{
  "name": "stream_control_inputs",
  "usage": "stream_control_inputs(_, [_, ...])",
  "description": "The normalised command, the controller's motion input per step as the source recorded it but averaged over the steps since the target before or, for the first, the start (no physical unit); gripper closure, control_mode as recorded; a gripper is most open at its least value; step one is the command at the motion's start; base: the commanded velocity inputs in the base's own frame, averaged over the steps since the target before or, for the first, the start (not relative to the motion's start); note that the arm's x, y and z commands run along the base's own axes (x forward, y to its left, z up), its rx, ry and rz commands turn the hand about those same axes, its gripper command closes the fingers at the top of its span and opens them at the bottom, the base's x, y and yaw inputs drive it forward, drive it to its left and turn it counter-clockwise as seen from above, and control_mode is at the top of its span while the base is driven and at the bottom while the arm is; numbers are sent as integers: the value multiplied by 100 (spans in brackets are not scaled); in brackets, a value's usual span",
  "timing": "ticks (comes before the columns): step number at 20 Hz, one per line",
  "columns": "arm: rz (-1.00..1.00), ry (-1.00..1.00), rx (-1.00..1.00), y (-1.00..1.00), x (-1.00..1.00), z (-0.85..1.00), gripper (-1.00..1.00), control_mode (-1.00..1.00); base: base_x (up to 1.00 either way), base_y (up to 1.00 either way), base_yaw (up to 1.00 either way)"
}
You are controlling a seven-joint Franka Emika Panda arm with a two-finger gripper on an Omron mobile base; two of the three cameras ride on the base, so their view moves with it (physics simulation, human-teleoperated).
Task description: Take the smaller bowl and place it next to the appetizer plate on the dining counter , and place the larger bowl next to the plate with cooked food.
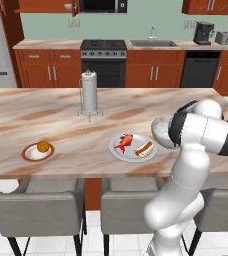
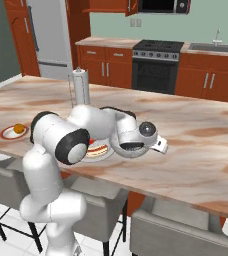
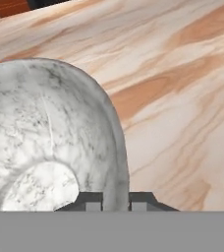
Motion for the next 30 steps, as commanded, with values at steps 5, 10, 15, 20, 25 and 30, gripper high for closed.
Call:
stream_control_inputs(5, [0, 0, -2, 0, 46, -51, 100, -100, 0, 0, 0])
stream_control_inputs(10, [0, 0, -3, 0, 10, -54, 100, -100, 0, 0, 0])
stream_control_inputs(15, [0, -3, -9, 0, -27, 26, -100, -100, 0, 0, 0])
stream_control_inputs(20, [0, -23, -22, 2, -33, 98, -100, -100, 0, 0, 0])
stream_control_inputs(25, [1, -17, -24, 20, -36, 98, -100, -100, 0, 0, 0])
stream_control_inputs(30, [5, -1, -23, 9, -71, 80, -100, -100, 0, 0, 0])
